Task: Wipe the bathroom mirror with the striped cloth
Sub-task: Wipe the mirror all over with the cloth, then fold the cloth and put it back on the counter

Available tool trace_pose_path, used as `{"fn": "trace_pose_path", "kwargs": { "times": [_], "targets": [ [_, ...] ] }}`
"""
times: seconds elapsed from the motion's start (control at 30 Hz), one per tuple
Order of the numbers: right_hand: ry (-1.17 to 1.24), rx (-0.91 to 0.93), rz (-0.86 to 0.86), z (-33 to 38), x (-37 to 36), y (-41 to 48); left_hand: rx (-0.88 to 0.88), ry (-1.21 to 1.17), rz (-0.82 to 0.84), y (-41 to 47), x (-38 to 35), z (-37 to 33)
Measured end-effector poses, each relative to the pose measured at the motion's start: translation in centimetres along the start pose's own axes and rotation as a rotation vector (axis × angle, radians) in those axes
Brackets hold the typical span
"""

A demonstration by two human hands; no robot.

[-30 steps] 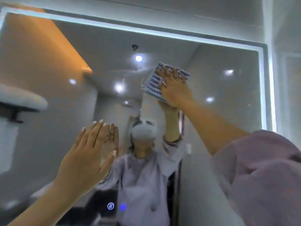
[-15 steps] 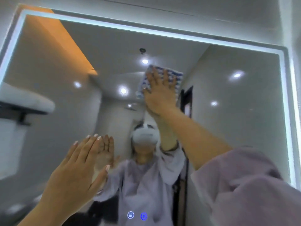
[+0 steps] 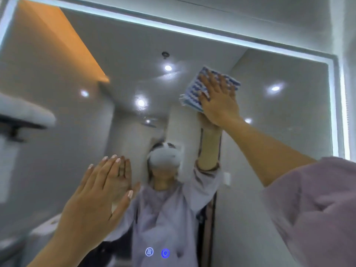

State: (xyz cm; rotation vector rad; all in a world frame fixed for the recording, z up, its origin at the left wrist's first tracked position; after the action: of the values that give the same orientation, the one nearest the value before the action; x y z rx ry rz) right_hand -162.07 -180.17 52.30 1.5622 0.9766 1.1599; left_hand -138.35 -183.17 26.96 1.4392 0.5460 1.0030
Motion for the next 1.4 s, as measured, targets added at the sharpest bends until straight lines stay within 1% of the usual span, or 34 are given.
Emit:
{"fn": "trace_pose_path", "kwargs": {
  "times": [0.07,0.1,0.17,0.2,0.23,0.33,0.47,0.53,0.63,0.7,0.77,0.8,0.83,0.9,0.97,1.03,1.1,1.13,1.17,1.23,1.3,1.4],
  "targets": [
    [0.022,-0.142,-0.006,-2.6,0.0,-0.1,-0.003,0.000,0.006,-0.2,0.2,0.2],
    [0.044,-0.198,-0.004,-2.8,-0.2,-0.2,-0.005,0.004,0.015,-0.3,0.3,0.4],
    [0.098,-0.256,-0.012,-1.0,-0.8,-0.5,-0.003,0.024,0.021,-0.5,0.7,0.9],
    [0.109,-0.241,-0.018,0.6,-1.0,-1.0,0.003,0.034,0.022,-0.6,0.8,1.3],
    [0.101,-0.188,-0.023,2.7,-1.2,-1.7,0.015,0.041,0.023,-0.6,1.0,1.7],
    [0.017,0.057,-0.008,8.7,-2.3,-5.2,0.051,0.052,0.034,-0.8,1.3,2.6],
    [-0.027,0.334,0.032,14.2,-4.3,-10.4,0.064,0.051,0.055,-1.2,1.5,2.5],
    [-0.035,0.364,0.055,14.8,-4.8,-11.1,0.059,0.046,0.045,-1.2,2.0,2.0],
    [-0.088,0.356,0.095,14.6,-5.0,-10.7,0.041,0.062,0.023,-1.2,2.9,1.2],
    [-0.103,0.352,0.116,14.6,-5.0,-10.5,0.040,0.042,0.040,-1.4,3.3,0.8],
    [-0.064,0.326,0.127,14.8,-4.5,-10.6,0.036,0.032,0.064,-1.7,3.9,0.6],
    [0.019,0.298,0.140,14.8,-4.0,-10.9,0.032,0.028,0.071,-1.9,4.2,0.5],
    [0.156,0.244,0.159,14.7,-3.3,-11.2,0.028,0.021,0.079,-2.1,4.5,0.5],
    [0.575,0.038,0.185,13.6,-1.5,-12.3,0.039,-0.003,0.115,-2.7,5.0,0.8],
    [0.993,-0.283,0.208,11.9,-0.2,-14.3,0.062,-0.003,0.155,-3.2,5.6,1.2],
    [1.446,-0.654,0.298,10.7,-0.2,-17.6,0.072,-0.012,0.182,-3.6,6.3,1.3],
    [1.914,-1.004,0.482,10.7,-0.6,-21.9,0.094,-0.075,0.193,-4.1,6.9,1.0],
    [2.079,-1.135,0.574,10.9,-0.1,-24.1,0.119,-0.117,0.197,-4.5,7.1,0.9],
    [2.183,-1.223,0.633,10.9,0.6,-26.3,0.157,-0.171,0.200,-5.0,7.3,0.7],
    [2.299,-1.317,0.695,10.7,2.4,-30.1,0.255,-0.299,0.244,-6.4,7.5,0.1],
    [2.337,-1.392,0.728,10.9,4.4,-33.7,0.297,-0.384,0.302,-8.1,7.8,-1.6],
    [2.400,-1.474,0.745,11.5,7.2,-38.4,0.307,-0.488,0.373,-11.0,8.8,-5.2]
  ]
}}
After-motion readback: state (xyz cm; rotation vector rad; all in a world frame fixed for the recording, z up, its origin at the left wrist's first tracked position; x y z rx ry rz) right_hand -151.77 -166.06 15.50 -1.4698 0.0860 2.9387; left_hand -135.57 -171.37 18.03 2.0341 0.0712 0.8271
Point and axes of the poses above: each hand's wrist, its own y-axis towards the middle knuckle, its own x-axis out of the back of the hand, z = x × y, the point moved 9 cm from there along y, towards the middle knuckle, and after that the axes turned 3 degrees about -x, right-handed, at the moved point
